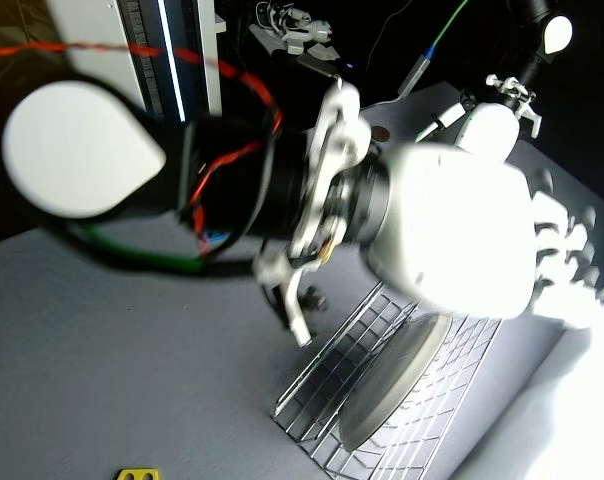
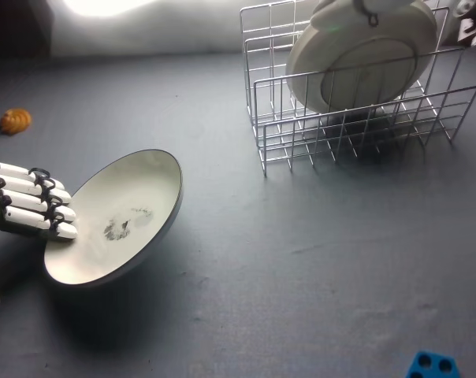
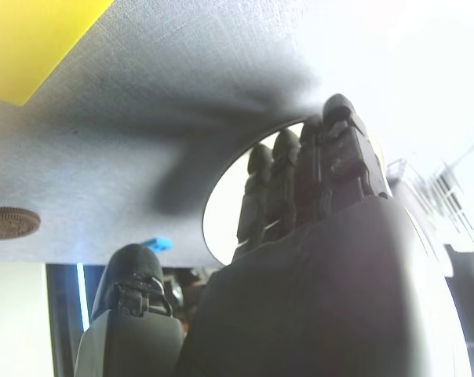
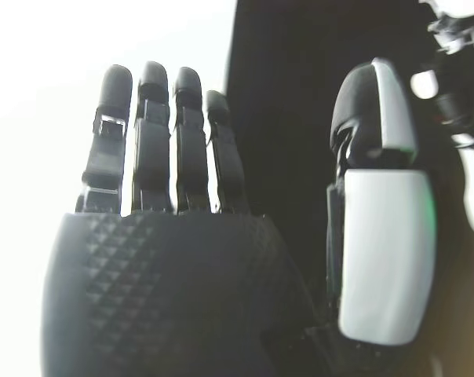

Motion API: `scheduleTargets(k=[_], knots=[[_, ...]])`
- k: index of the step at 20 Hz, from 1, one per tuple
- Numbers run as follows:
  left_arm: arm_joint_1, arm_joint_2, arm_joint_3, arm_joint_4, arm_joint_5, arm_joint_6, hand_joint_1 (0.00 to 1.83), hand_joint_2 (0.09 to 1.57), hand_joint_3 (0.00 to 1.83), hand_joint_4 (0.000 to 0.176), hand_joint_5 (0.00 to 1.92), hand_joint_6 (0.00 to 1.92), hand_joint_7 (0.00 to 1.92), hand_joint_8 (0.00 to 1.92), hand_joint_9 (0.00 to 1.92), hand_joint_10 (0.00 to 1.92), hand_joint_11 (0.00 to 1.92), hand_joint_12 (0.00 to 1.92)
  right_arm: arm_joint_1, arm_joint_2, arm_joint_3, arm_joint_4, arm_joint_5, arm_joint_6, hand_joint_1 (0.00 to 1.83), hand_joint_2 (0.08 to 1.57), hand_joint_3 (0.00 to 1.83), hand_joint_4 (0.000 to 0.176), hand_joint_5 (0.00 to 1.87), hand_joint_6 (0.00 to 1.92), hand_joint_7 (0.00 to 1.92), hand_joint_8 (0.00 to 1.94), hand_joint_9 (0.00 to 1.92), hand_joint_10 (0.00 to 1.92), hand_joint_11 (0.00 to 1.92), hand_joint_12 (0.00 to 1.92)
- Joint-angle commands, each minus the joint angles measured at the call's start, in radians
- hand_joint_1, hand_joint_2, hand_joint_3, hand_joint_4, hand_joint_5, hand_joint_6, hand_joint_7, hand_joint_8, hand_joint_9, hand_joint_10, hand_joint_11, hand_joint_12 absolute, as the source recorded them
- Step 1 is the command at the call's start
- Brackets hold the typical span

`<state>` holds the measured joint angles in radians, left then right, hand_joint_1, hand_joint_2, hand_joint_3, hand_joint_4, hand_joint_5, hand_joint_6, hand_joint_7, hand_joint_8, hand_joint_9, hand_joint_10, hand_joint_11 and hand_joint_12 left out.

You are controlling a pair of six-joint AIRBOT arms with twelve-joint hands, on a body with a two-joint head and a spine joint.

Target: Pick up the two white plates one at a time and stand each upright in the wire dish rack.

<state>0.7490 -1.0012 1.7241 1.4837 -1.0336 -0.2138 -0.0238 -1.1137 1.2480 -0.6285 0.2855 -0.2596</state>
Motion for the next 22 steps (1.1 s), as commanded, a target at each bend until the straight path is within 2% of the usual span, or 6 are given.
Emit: scheduleTargets(k=[1,6,9,12,19,22], knots=[[0.005,-0.010,-0.005,-0.015,-0.038,-0.002,0.00,1.14,0.00,0.000,0.13,0.01,0.10,0.00,0.06,0.01,0.01,0.03,-0.006,0.000,-0.028,0.117,0.073,-0.144,1.28,0.97,0.00,0.000,0.07,0.00,0.07,0.00,0.04,0.00,0.00,0.19],[0.007,-0.009,-0.005,-0.015,-0.038,-0.002,0.00,1.15,0.00,0.000,0.15,0.01,0.13,0.01,0.09,0.01,0.04,0.05,-0.096,-0.064,-0.120,0.273,0.093,-0.473,1.18,0.91,0.00,0.000,0.04,0.00,0.01,0.00,0.00,0.00,0.00,0.23],[0.007,-0.010,-0.004,-0.015,-0.038,-0.002,0.00,1.15,0.00,0.000,0.13,0.00,0.10,0.01,0.07,0.01,0.01,0.04,-0.151,-0.116,-0.123,0.346,0.068,-0.577,1.20,0.88,0.00,0.000,0.04,0.01,0.01,0.00,0.00,0.00,0.00,0.13],[0.007,-0.010,-0.003,-0.015,-0.038,-0.002,0.00,1.15,0.00,0.000,0.13,0.00,0.10,0.00,0.06,0.00,0.00,0.04,-0.195,-0.155,-0.127,0.412,0.073,-0.665,1.20,0.89,0.00,0.000,0.08,0.00,0.02,0.00,0.00,0.00,0.00,0.20],[0.006,-0.010,-0.003,-0.015,-0.038,-0.002,0.00,1.15,0.00,0.000,0.13,0.00,0.11,0.01,0.07,0.01,0.02,0.01,-0.286,-0.196,-0.146,0.483,0.206,-0.738,1.20,0.95,0.01,0.000,0.11,0.00,0.08,0.01,0.06,0.01,0.00,0.33],[0.006,-0.010,-0.003,-0.015,-0.038,-0.002,0.00,1.15,0.00,0.000,0.14,0.01,0.12,0.01,0.08,0.01,0.02,0.01,-0.316,-0.206,-0.177,0.592,0.248,-0.879,1.23,0.98,0.00,0.006,0.17,0.01,0.14,0.00,0.10,0.01,0.00,0.35]])
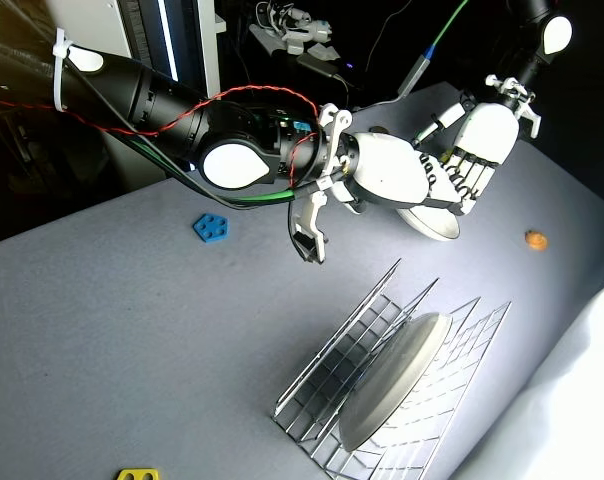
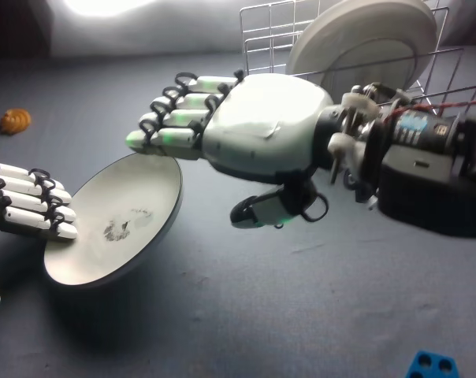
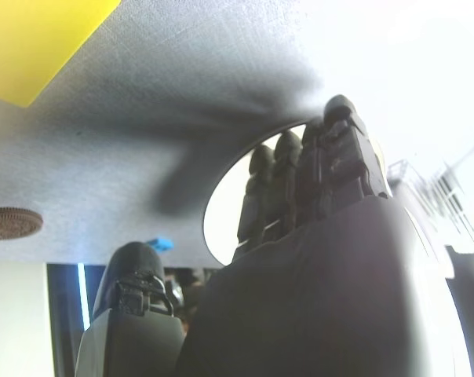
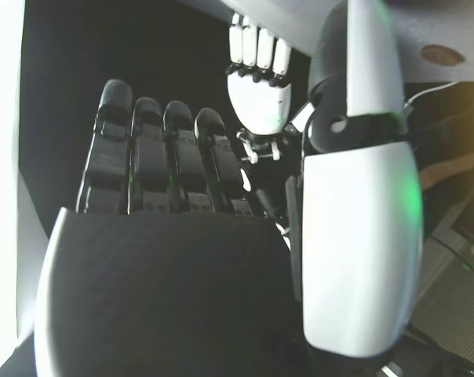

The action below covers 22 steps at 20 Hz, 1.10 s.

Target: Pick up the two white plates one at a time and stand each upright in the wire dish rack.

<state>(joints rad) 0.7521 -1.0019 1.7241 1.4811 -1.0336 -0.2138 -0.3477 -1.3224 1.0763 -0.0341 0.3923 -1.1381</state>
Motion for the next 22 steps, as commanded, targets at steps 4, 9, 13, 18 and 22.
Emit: scheduleTargets(k=[4,9,13,18,22], knots=[[0.002,-0.009,-0.003,-0.012,-0.038,-0.002,0.00,1.15,0.00,0.000,0.14,0.00,0.12,0.00,0.07,0.00,0.01,0.01,-0.030,-0.025,-0.028,0.093,0.194,-0.107,1.25,1.00,0.01,0.000,0.13,0.00,0.11,0.00,0.09,0.00,0.00,0.37],[0.000,-0.011,-0.002,-0.012,-0.038,-0.002,0.00,1.15,0.00,0.000,0.10,0.00,0.08,0.00,0.04,0.00,0.00,0.00,-0.060,-0.083,-0.027,0.210,0.282,-0.231,1.27,1.01,0.00,0.000,0.12,0.00,0.15,0.01,0.15,0.01,0.00,0.50],[-0.001,-0.012,-0.002,-0.012,-0.038,-0.002,0.00,1.14,0.00,0.000,0.15,0.01,0.13,0.02,0.08,0.01,0.03,0.01,-0.086,-0.126,-0.019,0.209,0.354,-0.257,1.26,1.01,0.00,0.000,0.15,0.00,0.17,0.01,0.15,0.01,0.00,0.50],[-0.002,-0.013,-0.001,-0.011,-0.038,-0.002,0.00,1.14,0.00,0.000,0.15,0.01,0.13,0.01,0.09,0.01,0.03,0.02,-0.105,-0.166,0.026,0.193,0.367,-0.257,1.26,1.03,0.00,0.000,0.16,0.00,0.20,0.00,0.18,0.01,0.00,0.56],[-0.004,-0.015,-0.001,-0.009,-0.038,-0.002,0.00,1.14,0.00,0.000,0.11,0.00,0.09,0.00,0.06,0.00,0.01,0.01,-0.133,-0.191,0.051,0.165,0.357,-0.259,1.27,1.03,0.00,0.000,0.19,0.00,0.23,0.00,0.21,0.01,0.00,0.63]])
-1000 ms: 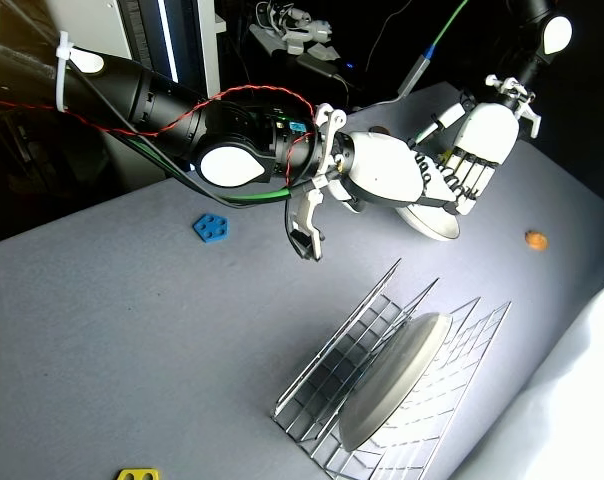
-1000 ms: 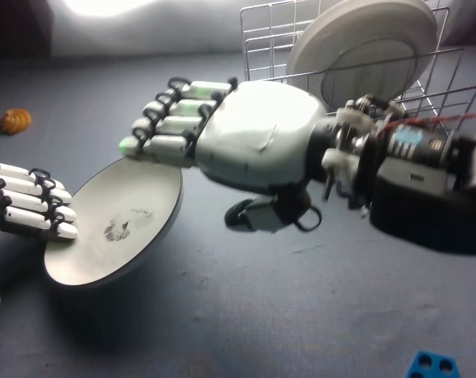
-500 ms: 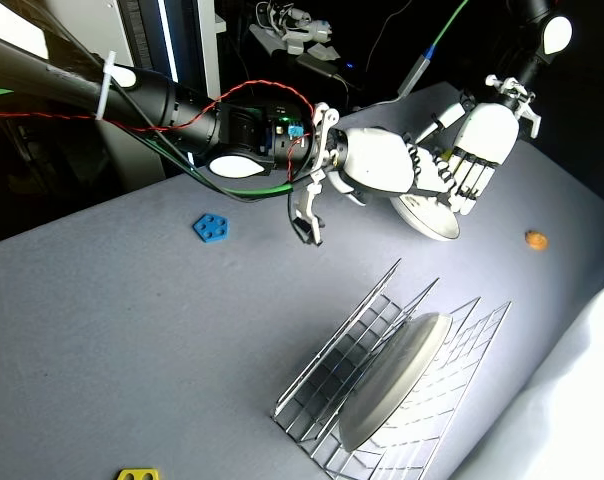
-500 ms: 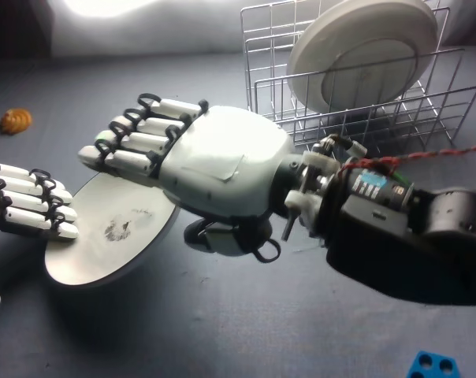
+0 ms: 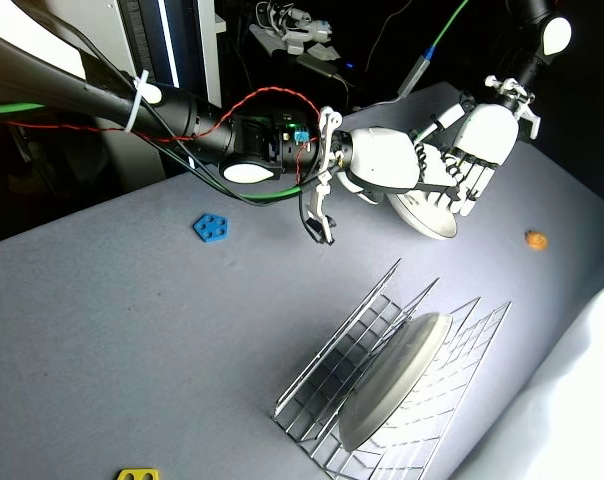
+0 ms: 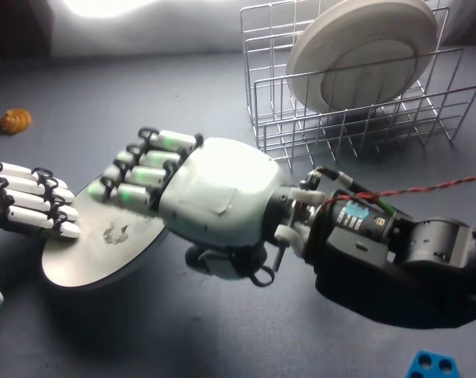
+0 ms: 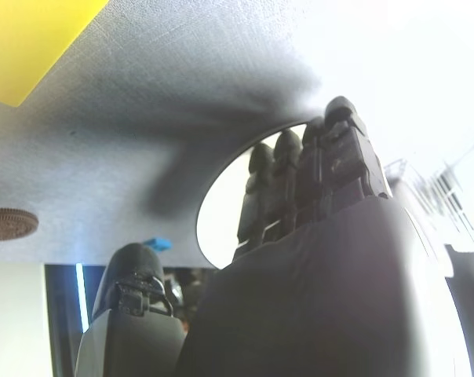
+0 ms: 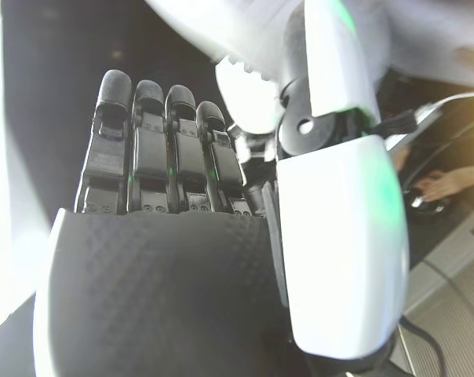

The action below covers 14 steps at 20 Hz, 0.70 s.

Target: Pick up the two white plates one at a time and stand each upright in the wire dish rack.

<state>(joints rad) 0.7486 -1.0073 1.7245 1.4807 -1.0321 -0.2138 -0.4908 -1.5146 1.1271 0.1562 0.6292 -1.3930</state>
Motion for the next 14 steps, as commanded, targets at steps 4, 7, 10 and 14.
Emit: scheduleTargets(k=[4,7,10,14], knots=[[-0.002,-0.011,-0.001,-0.006,-0.039,-0.002,0.00,1.15,0.00,0.000,0.14,0.01,0.12,0.01,0.08,0.01,0.01,0.01,-0.010,-0.025,0.018,-0.027,0.128,-0.009,1.30,1.05,0.00,0.000,0.21,0.00,0.26,0.01,0.24,0.01,0.00,0.62],[-0.002,-0.011,-0.001,-0.006,-0.039,-0.002,0.00,1.15,0.00,0.000,0.14,0.00,0.12,0.01,0.08,0.01,0.02,0.02,-0.010,-0.047,0.036,-0.027,0.152,-0.009,1.30,1.06,0.00,0.000,0.18,0.00,0.26,0.00,0.26,0.01,0.00,0.66],[-0.002,-0.011,-0.001,-0.005,-0.039,-0.002,0.00,1.15,0.00,0.000,0.14,0.00,0.12,0.00,0.08,0.01,0.03,0.02,-0.013,-0.067,0.053,-0.027,0.167,-0.026,1.30,1.06,0.00,0.000,0.18,0.00,0.24,0.00,0.24,0.00,0.00,0.65],[-0.003,-0.012,-0.001,-0.005,-0.039,-0.002,0.00,1.15,0.00,0.000,0.15,0.01,0.13,0.01,0.09,0.01,0.04,0.03,-0.016,-0.095,0.092,-0.027,0.207,-0.044,1.31,1.07,0.00,0.000,0.22,0.00,0.26,0.00,0.24,0.00,0.00,0.63]])
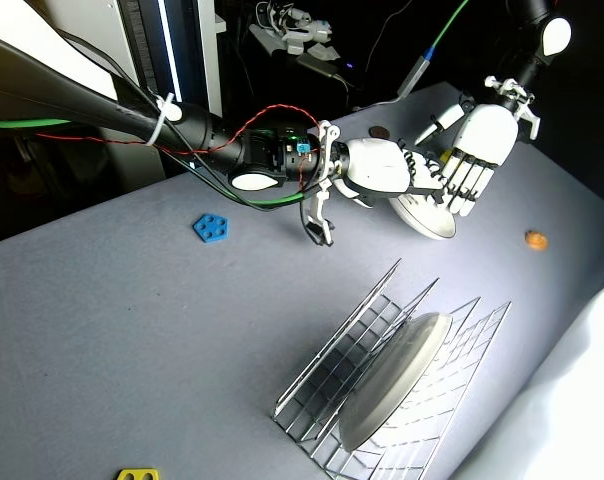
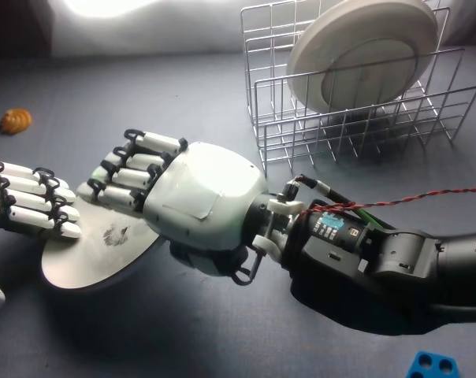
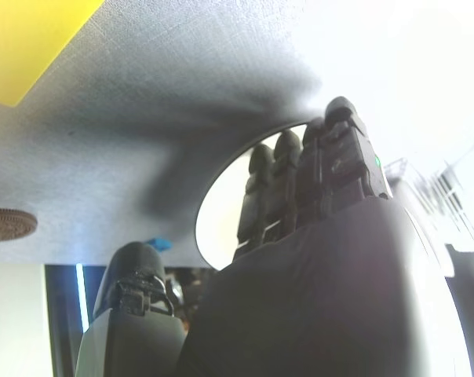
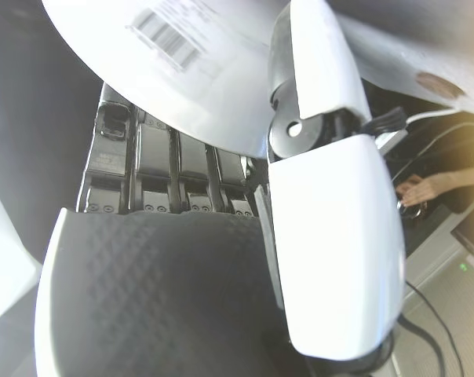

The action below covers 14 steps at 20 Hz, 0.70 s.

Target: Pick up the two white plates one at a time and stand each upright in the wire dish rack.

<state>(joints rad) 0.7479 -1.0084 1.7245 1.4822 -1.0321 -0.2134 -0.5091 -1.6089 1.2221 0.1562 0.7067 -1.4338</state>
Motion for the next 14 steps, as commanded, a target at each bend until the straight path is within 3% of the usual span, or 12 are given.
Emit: scheduleTargets(k=[1,6,11,14], knots=[[-0.002,-0.010,-0.001,-0.007,-0.039,-0.003,0.00,1.15,0.00,0.000,0.15,0.01,0.13,0.00,0.08,0.00,0.03,0.03,0.003,-0.007,0.006,-0.027,0.136,-0.003,1.31,1.07,0.00,0.000,0.23,0.01,0.27,0.01,0.25,0.00,0.00,0.64],[-0.003,-0.012,0.000,-0.007,-0.039,-0.003,0.00,1.14,0.00,0.000,0.14,0.01,0.11,0.00,0.07,0.00,0.01,0.02,0.003,-0.024,0.021,-0.027,0.150,0.000,1.32,1.07,0.00,0.000,0.35,0.02,0.36,0.01,0.35,0.02,0.00,0.82],[-0.003,-0.013,0.000,-0.006,-0.039,-0.003,0.00,1.14,0.00,0.000,0.14,0.00,0.12,0.00,0.09,0.00,0.03,0.04,-0.017,-0.034,0.024,-0.026,0.151,0.001,1.13,1.11,0.02,0.000,0.34,0.00,0.38,0.00,0.36,0.00,0.00,0.84],[-0.003,-0.013,0.000,-0.006,-0.039,-0.003,0.00,1.14,0.00,0.000,0.13,0.01,0.12,0.01,0.08,0.00,0.02,0.03,-0.016,-0.034,0.024,-0.026,0.151,0.006,1.06,1.14,0.00,0.000,0.47,0.01,0.49,0.01,0.45,0.01,0.01,0.99]])
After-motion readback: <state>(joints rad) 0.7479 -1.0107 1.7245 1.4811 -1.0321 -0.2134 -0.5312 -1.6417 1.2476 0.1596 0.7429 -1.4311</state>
